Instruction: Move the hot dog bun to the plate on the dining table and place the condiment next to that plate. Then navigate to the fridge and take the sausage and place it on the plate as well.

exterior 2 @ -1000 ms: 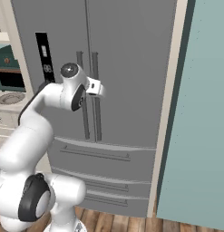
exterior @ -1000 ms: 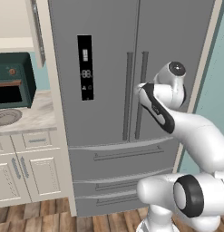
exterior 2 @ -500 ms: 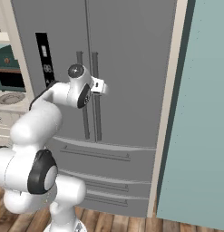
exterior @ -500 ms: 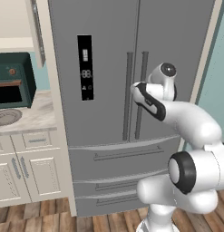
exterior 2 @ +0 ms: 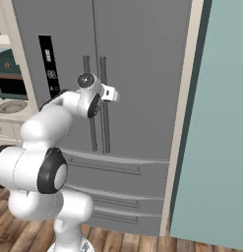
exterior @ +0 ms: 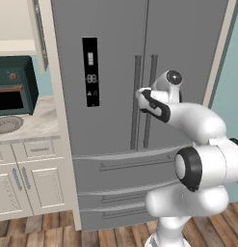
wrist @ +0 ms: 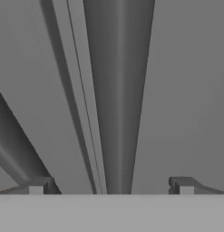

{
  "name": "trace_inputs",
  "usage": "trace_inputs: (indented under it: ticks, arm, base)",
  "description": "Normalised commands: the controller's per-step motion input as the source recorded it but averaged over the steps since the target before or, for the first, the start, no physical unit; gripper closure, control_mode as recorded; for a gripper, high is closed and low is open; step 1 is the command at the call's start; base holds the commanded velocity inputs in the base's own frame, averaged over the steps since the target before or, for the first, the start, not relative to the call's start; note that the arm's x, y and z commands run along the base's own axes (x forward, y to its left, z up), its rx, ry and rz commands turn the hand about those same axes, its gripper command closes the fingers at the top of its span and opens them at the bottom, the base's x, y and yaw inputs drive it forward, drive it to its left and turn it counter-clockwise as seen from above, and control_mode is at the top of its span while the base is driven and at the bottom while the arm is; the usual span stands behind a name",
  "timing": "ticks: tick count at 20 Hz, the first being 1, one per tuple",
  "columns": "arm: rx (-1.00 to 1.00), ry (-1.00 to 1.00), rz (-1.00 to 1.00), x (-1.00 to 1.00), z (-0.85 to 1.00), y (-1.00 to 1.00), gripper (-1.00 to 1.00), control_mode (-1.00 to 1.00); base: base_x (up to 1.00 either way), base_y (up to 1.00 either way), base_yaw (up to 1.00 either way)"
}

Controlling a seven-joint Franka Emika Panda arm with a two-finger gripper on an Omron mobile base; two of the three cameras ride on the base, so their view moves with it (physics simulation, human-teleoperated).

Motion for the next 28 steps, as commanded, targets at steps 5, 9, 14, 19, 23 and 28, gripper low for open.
trace_inputs:
  ticks: [5,9,14,19,23,28]
  arm:
    - [0.00,-0.04,0.00,0.36,-0.09,0.00,-1.00,-1.00]
    - [0.00,-0.02,0.00,0.35,-0.12,0.00,-1.00,-1.00]
    - [0.00,0.00,0.00,0.40,-0.11,0.00,-1.00,-1.00]
    - [0.00,0.00,0.00,0.41,-0.10,0.00,1.00,-1.00]
    - [0.00,0.06,0.00,0.16,-0.12,0.00,1.00,-1.00]
    - [-0.01,0.03,0.00,0.01,-0.06,0.00,1.00,-1.00]
  base:
    - [0.00,0.00,0.00]
    - [0.00,0.00,0.00]
    - [0.00,0.00,0.00]
    - [0.00,0.00,0.00]
    - [0.00,0.00,0.00]
    - [0.00,0.00,0.00]
